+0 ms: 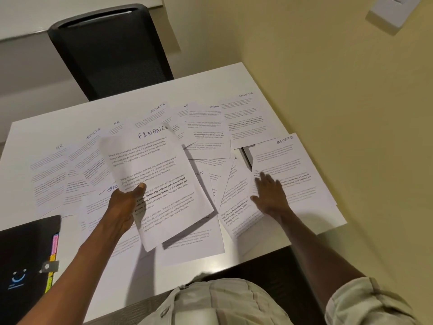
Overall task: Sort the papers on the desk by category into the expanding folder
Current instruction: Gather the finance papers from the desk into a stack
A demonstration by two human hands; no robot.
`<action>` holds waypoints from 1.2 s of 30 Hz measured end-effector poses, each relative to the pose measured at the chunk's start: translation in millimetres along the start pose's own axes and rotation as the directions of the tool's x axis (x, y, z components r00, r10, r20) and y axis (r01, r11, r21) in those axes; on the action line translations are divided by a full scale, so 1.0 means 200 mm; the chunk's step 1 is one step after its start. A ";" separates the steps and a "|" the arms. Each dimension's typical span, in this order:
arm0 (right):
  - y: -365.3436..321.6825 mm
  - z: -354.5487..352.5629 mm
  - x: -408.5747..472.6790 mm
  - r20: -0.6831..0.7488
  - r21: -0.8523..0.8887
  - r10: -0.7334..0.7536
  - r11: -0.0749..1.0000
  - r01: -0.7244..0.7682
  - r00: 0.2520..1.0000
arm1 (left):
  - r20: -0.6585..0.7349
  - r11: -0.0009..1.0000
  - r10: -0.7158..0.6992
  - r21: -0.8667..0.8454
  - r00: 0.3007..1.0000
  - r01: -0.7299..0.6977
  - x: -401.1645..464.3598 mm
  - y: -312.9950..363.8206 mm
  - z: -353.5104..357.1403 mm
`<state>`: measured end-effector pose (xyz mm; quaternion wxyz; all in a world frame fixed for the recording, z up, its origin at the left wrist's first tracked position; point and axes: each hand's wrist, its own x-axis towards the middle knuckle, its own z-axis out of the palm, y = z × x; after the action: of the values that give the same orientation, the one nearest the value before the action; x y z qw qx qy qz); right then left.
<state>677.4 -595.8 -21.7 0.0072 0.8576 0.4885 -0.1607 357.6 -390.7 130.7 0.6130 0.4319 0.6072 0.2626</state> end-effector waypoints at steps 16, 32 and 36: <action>-0.14 0.12 -0.22 -0.153 0.094 -0.195 0.973 0.210 0.969 | 0.018 0.999 -0.033 -0.019 0.999 0.033 0.01 -0.03 0.08; -0.20 0.13 -0.49 -0.117 0.358 0.481 0.837 -0.415 0.869 | 0.082 1.000 -0.023 -0.012 0.996 0.024 0.04 -0.06 0.13; -0.26 0.19 -0.54 -0.097 0.376 0.221 0.911 -0.170 0.970 | 0.146 1.000 -0.021 0.006 0.989 0.021 0.05 -0.06 0.15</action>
<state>572.2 -665.8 -18.9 -0.1697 0.8977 0.3609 -0.1874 386.0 -394.6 112.9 0.6578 0.4448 0.5656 0.2225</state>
